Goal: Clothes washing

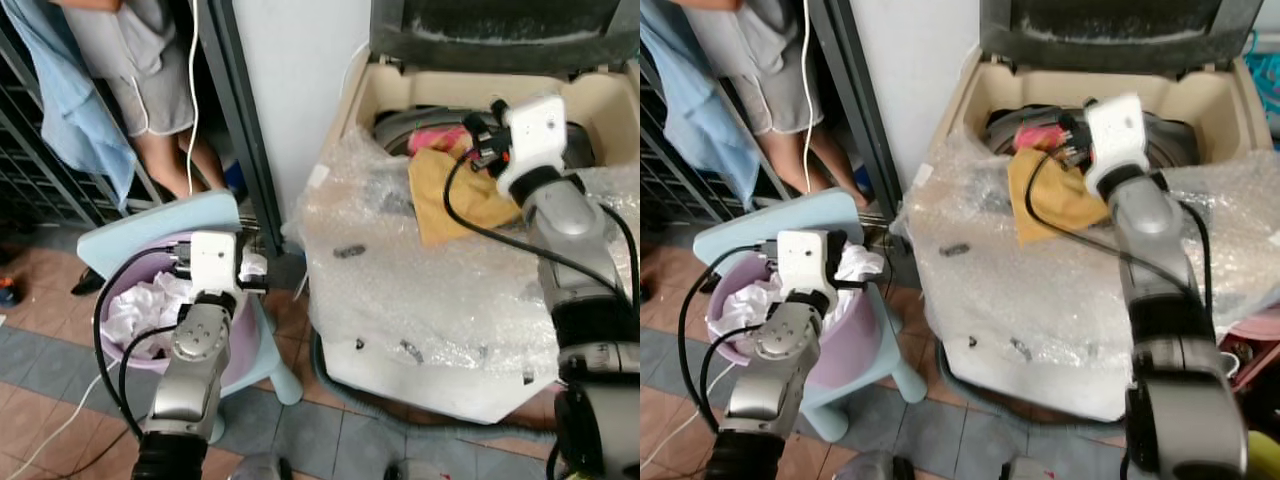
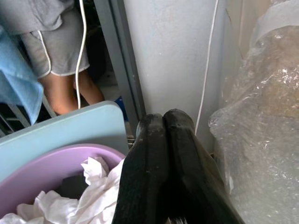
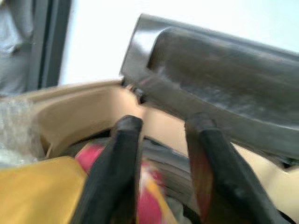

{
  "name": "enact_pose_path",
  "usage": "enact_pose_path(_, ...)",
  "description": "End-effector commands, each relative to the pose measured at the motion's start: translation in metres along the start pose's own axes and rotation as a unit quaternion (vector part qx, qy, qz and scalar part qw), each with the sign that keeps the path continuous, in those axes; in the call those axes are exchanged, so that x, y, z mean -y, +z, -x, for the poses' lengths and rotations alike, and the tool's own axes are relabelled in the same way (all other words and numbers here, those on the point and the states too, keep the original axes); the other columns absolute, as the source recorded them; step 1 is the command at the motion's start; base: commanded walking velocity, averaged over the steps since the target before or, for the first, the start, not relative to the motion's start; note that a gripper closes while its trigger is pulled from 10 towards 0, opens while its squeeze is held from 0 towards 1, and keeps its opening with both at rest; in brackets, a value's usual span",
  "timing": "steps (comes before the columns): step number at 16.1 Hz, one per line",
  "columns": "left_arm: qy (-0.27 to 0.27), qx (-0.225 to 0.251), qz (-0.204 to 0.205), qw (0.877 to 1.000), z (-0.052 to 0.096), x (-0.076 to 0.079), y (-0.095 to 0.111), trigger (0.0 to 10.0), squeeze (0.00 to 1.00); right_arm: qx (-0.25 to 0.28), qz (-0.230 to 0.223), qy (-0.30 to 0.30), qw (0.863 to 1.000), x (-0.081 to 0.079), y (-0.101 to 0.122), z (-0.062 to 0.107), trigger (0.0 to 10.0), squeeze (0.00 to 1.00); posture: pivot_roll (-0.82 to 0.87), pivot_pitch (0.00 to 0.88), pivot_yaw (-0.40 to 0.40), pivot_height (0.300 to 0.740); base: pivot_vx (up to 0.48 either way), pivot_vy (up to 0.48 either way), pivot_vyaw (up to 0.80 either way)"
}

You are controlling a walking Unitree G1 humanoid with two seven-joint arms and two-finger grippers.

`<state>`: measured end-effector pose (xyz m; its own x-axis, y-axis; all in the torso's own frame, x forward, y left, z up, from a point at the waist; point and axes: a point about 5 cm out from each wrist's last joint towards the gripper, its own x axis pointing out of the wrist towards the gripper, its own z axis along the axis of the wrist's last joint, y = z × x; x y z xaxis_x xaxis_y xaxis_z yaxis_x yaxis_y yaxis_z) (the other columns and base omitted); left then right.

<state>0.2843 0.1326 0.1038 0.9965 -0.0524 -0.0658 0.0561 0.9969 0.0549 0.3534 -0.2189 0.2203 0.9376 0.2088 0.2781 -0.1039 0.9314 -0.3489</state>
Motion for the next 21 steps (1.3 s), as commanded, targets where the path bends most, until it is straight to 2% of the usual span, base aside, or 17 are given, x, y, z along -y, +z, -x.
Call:
enact_pose_path(1, 0.0, 0.003, -0.01, 1.0, -0.002, -0.003, 0.002, 10.0, 0.0, 0.046, -0.009, -0.008, 0.999, 0.001, 0.021, -0.001, 10.0, 1.0, -0.09, 0.0, 0.108, 0.74, 0.0, 0.0, 0.0)
enact_pose_path(2, 0.0, 0.003, -0.01, 1.0, -0.002, -0.003, 0.002, 10.0, 0.0, 0.046, -0.012, -0.002, 0.999, -0.002, 0.022, 0.001, 10.0, 1.0, -0.09, 0.0, 0.111, 0.74, 0.0, 0.0, 0.0)
enact_pose_path(3, 0.001, 0.003, -0.011, 1.0, -0.003, -0.004, 0.001, 10.0, 0.0, 0.036, -0.028, 0.05, 0.998, -0.017, 0.02, 0.008, 10.0, 1.0, -0.09, 0.0, 0.112, 0.74, 0.0, 0.0, 0.0)
enact_pose_path(5, 0.001, 0.003, -0.012, 1.0, -0.003, -0.004, 0.001, 10.0, 0.0, 0.02, -0.042, 0.095, 0.994, -0.028, 0.016, 0.015, 10.0, 1.0, -0.09, 0.0, 0.112, 0.74, 0.0, 0.0, 0.0)
enact_pose_path(7, 0.001, 0.004, -0.012, 1.0, -0.004, -0.004, 0.002, 10.0, 0.0, -0.031, -0.053, 0.194, 0.979, -0.049, 0.001, 0.029, 10.0, 1.0, -0.09, 0.0, 0.112, 0.74, 0.0, 0.0, 0.0)
enact_pose_path(9, 0.001, 0.005, -0.012, 1.0, -0.004, -0.004, 0.002, 10.0, 0.0, -0.049, -0.044, 0.206, 0.976, -0.052, -0.005, 0.033, 10.0, 1.0, -0.09, 0.0, 0.11, 0.74, 0.0, 0.0, 0.0)
enact_pose_path(11, 0.003, 0.004, -0.011, 1.0, -0.003, -0.005, 0.002, 10.0, 0.0, -0.119, -0.018, 0.2, 0.972, -0.054, -0.027, 0.037, 10.0, 1.0, -0.08, 0.0, 0.109, 0.74, 0.0, 0.0, 0.0)
enact_pose_path(12, 0.003, 0.004, -0.011, 1.0, -0.003, -0.005, 0.002, 10.0, 0.0, -0.126, -0.01, 0.2, 0.972, -0.054, -0.029, 0.038, 10.0, 1.0, -0.08, 0.0, 0.109, 0.74, 0.0, 0.0, 0.0)
enact_pose_path(14, 0.004, 0.003, -0.011, 1.0, -0.002, -0.006, 0.002, 10.0, 0.0, -0.176, -0.003, 0.159, 0.971, -0.047, -0.046, 0.035, 10.0, 1.0, -0.08, 0.0, 0.111, 0.74, 0.0, 0.0, 0.0)
enact_pose_path(16, 0.003, 0.002, -0.012, 1.0, -0.002, -0.006, 0.001, 10.0, 0.0, -0.184, -0.038, 0.127, 0.974, -0.04, -0.048, 0.026, 10.0, 1.0, -0.08, 0.0, 0.113, 0.74, 0.0, 0.0, 0.0)
enact_pose_path(17, 0.003, 0.002, -0.012, 1.0, -0.002, -0.006, 0.001, 10.0, 0.0, -0.185, -0.042, 0.124, 0.974, -0.039, -0.048, 0.025, 10.0, 1.0, -0.08, 0.0, 0.113, 0.74, 0.0, 0.0, 0.0)
enact_pose_path(19, 0.004, 0.002, -0.013, 1.0, -0.001, -0.006, 0.002, 10.0, 0.0, -0.181, -0.063, 0.071, 0.979, -0.02, -0.046, 0.014, 10.0, 1.0, -0.07, 0.0, 0.112, 0.74, 0.0, 0.0, 0.0)
enact_pose_path(21, 0.005, 0.002, -0.013, 1.0, -0.001, -0.007, 0.002, 10.0, 0.0, -0.175, -0.073, 0.049, 0.981, -0.012, -0.044, 0.01, 10.0, 1.0, -0.07, 0.0, 0.11, 0.74, 0.0, 0.0, 0.0)
